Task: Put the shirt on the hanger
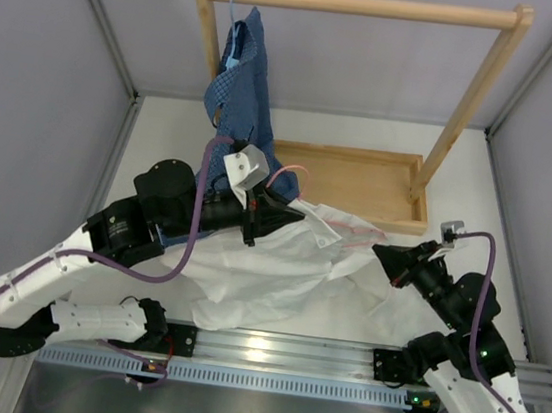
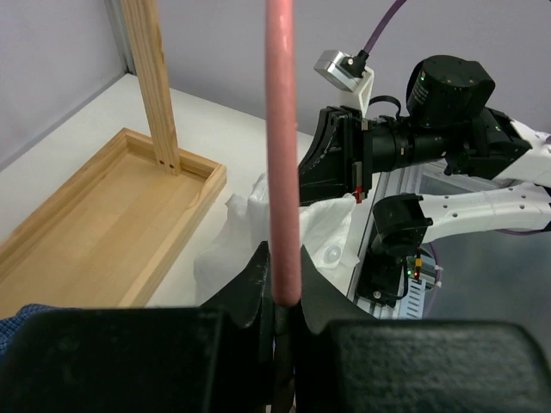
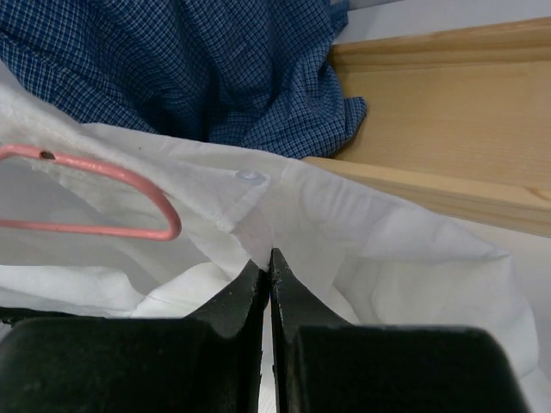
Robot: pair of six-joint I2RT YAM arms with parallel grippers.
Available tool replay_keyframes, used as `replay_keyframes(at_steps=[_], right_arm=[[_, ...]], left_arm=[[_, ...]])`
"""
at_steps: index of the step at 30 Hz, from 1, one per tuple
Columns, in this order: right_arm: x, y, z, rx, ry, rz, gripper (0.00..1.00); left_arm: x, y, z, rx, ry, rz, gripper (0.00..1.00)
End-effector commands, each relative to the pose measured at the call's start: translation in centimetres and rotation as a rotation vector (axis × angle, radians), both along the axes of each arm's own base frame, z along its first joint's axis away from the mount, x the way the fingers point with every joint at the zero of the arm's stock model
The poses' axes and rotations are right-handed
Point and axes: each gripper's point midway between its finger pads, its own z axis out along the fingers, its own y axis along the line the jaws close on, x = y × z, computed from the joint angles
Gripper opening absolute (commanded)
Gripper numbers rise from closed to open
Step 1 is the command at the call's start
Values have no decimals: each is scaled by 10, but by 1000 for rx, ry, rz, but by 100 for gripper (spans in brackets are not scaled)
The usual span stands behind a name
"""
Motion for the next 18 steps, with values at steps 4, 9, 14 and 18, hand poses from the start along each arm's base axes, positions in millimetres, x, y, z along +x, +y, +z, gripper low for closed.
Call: replay_keyframes(at_steps=[4,9,14,18], right_arm=[[2,-13,44,-34,-83,-62,0],[2,-20,76,-77,-155,-80,0],[-23,-7,119,-67,-271,53,0],[-65,23,125,-45,-334,336,0]], left_arm=[[10,14,-12,59,-40,73,0],[15,13,-26,113,-40,88,0],[44,19,-17,94,4,263,0],[72,15,17,-38,54,422,0]])
